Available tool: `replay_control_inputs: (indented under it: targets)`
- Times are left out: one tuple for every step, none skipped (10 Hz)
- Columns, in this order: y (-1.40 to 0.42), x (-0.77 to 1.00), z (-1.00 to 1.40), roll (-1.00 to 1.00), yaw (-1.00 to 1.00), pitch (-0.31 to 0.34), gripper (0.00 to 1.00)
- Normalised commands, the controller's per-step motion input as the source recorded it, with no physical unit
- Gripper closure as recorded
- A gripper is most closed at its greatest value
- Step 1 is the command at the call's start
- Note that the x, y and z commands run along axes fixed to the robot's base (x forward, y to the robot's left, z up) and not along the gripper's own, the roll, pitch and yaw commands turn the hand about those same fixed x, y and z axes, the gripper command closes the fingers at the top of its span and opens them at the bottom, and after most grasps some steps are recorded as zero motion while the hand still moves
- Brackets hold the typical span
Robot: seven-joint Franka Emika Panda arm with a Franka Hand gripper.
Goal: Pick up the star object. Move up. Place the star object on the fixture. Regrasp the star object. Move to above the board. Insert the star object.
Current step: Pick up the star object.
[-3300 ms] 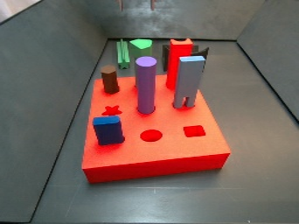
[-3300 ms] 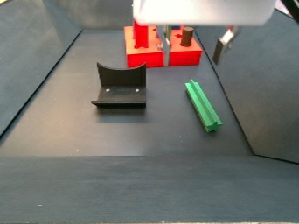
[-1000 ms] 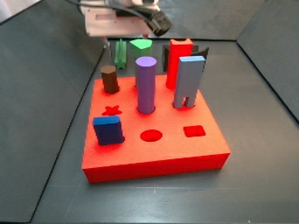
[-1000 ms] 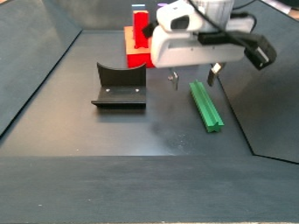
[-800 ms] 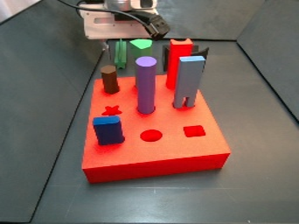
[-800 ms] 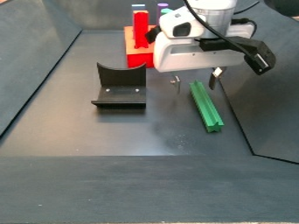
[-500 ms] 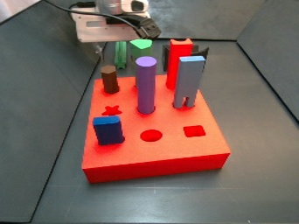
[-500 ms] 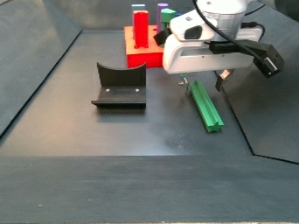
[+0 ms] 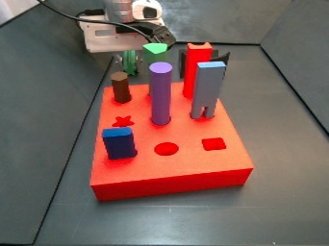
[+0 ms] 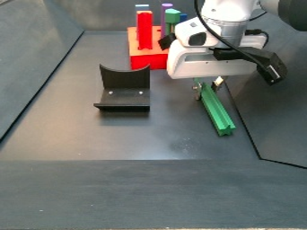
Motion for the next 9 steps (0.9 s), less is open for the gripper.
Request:
replay_control_inputs:
  targets:
    - [0.0, 0.0, 0.0, 0.0, 0.0, 0.0, 1.0]
    - [0.0, 0.0, 0.0, 0.0, 0.0, 0.0, 1.0]
    - [0.0, 0.0, 0.0, 0.0, 0.0, 0.0, 1.0]
    - [0.0, 0.0, 0.0, 0.0, 0.0, 0.0, 1.0]
    - [0.0, 0.0, 0.0, 0.0, 0.0, 0.0, 1.0]
    - [0.0, 0.0, 0.0, 0.0, 0.0, 0.0, 1.0]
    - [0.0, 0.0, 0.0, 0.0, 0.0, 0.0, 1.0]
    - [0.0, 0.0, 0.0, 0.0, 0.0, 0.0, 1.0]
    - [0.0, 0.0, 0.0, 0.0, 0.0, 0.0, 1.0]
